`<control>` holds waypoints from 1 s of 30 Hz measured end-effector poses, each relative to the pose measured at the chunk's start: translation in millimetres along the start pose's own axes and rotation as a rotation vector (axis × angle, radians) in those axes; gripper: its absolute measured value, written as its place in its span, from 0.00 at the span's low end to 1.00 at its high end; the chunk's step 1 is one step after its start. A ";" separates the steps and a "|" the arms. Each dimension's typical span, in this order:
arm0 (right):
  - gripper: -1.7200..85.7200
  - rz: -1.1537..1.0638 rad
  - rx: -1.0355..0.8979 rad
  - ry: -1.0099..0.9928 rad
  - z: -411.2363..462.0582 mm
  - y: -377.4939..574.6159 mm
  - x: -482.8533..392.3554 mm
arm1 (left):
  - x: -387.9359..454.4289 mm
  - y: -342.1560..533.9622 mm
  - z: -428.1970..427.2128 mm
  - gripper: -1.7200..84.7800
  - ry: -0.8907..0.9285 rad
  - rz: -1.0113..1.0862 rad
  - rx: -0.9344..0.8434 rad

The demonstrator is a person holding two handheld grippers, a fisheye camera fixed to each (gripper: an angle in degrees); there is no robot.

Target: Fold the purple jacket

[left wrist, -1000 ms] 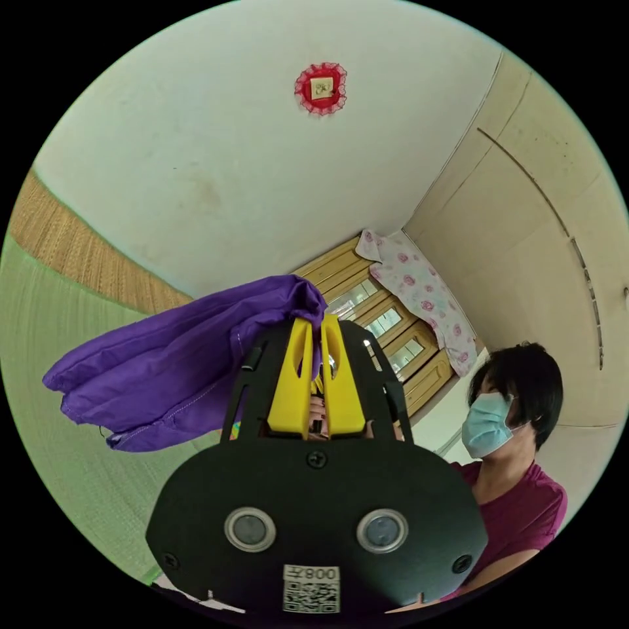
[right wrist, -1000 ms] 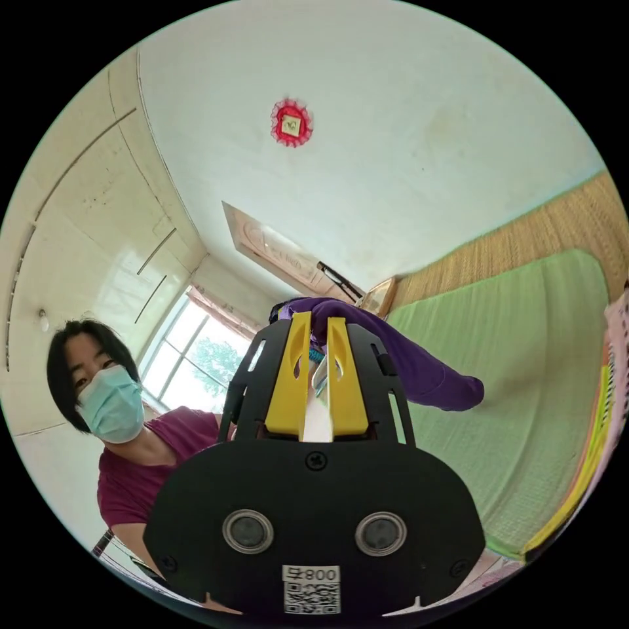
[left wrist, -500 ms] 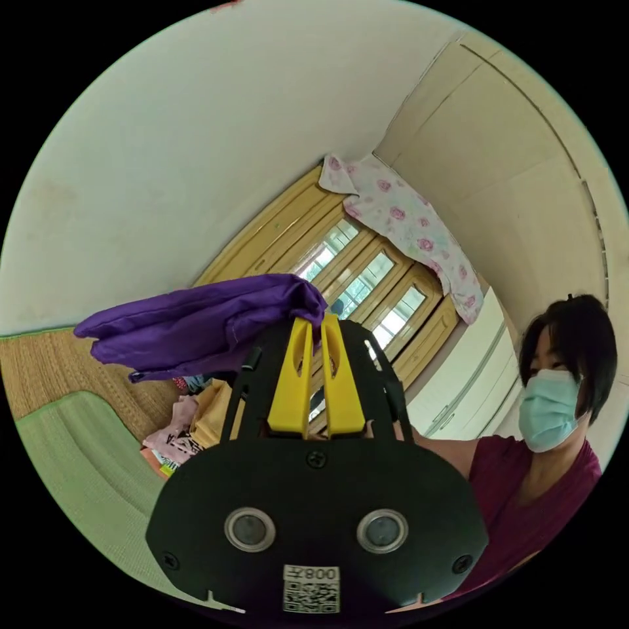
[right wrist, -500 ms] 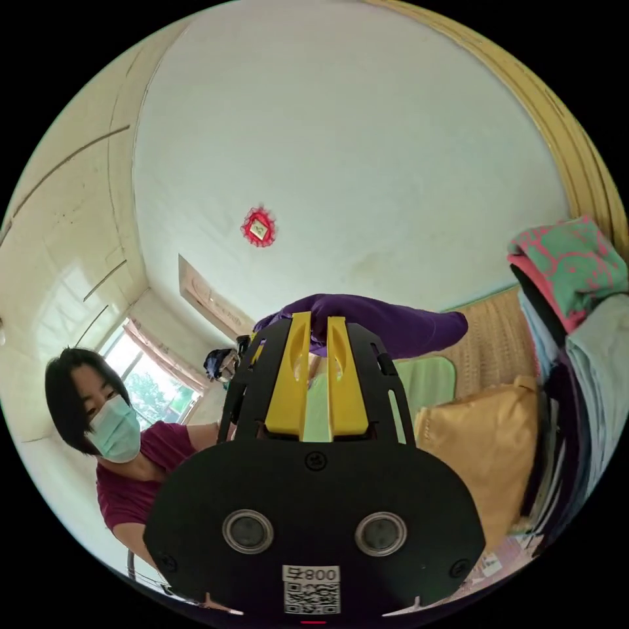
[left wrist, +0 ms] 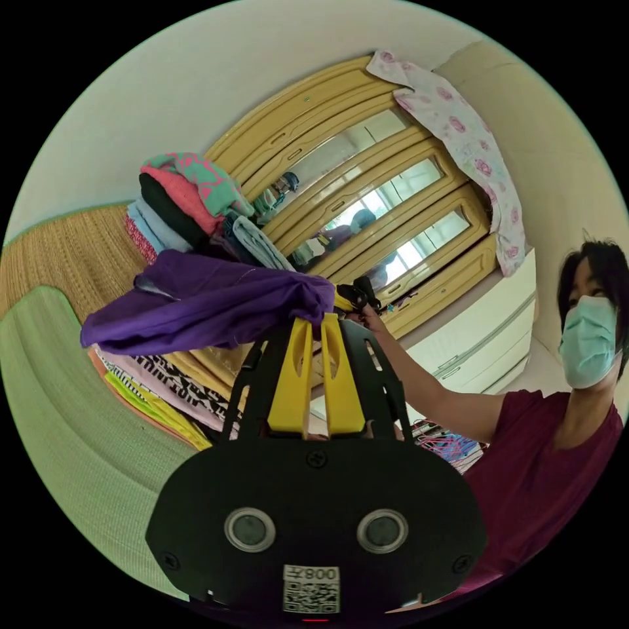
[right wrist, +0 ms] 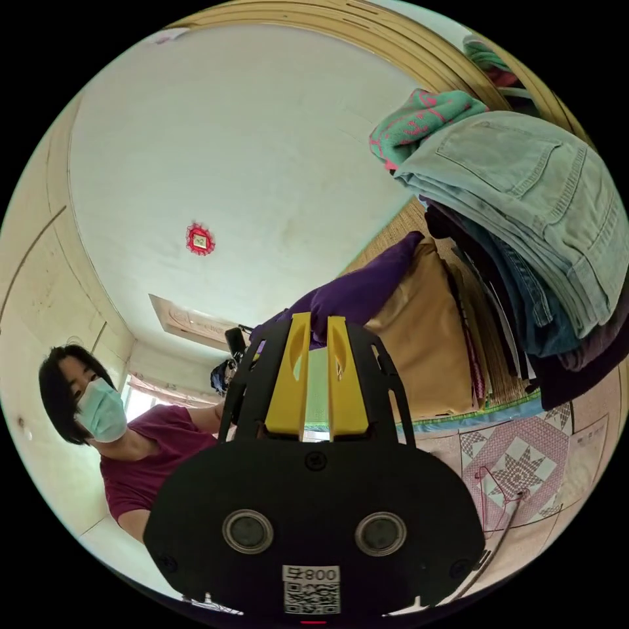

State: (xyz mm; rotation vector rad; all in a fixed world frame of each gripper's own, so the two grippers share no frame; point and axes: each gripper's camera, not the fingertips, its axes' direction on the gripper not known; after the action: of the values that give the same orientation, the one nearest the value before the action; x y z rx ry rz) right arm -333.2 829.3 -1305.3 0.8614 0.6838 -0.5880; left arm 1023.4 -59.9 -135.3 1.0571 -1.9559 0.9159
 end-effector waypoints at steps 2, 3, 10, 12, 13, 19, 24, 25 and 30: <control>0.04 -0.007 0.023 -0.032 -6.5 -14.3 4.5 | 10.0 -39.5 6.8 0.05 -0.070 0.053 0.030; 0.04 -0.007 0.032 -0.055 -8.6 -27.5 7.4 | 10.9 -50.1 7.7 0.05 -0.084 0.056 0.042; 0.04 -0.009 0.113 -0.126 -15.2 -122.7 5.3 | 14.7 -186.7 22.1 0.05 -0.251 0.112 0.129; 0.04 -0.021 0.139 -0.130 -19.6 -155.5 -3.7 | 17.2 -216.6 25.9 0.05 -0.268 0.130 0.140; 0.04 -0.027 0.144 -0.126 -21.3 -162.2 -7.2 | 20.1 -233.0 28.2 0.05 -0.271 0.134 0.154; 0.05 -0.169 0.161 -0.124 -57.5 -178.8 -46.4 | 40.2 -257.4 54.9 0.05 -0.165 0.213 0.158; 0.05 -0.168 0.071 -0.058 -80.7 -87.4 -3.0 | 12.7 -188.3 116.3 0.05 -0.100 0.156 0.005; 0.05 -0.146 0.065 -0.047 -81.5 -74.1 8.9 | -3.4 -164.2 137.6 0.05 -0.088 0.103 -0.057; 0.05 0.124 0.046 -0.091 -79.0 19.6 118.7 | -64.8 -80.9 215.6 0.05 -0.025 -0.151 -0.196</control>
State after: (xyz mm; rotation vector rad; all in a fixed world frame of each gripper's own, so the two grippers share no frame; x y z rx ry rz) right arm -266.6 882.9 -1421.1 0.9079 0.5326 -0.5298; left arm 1065.6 -249.4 -275.1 1.0891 -1.9124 0.6182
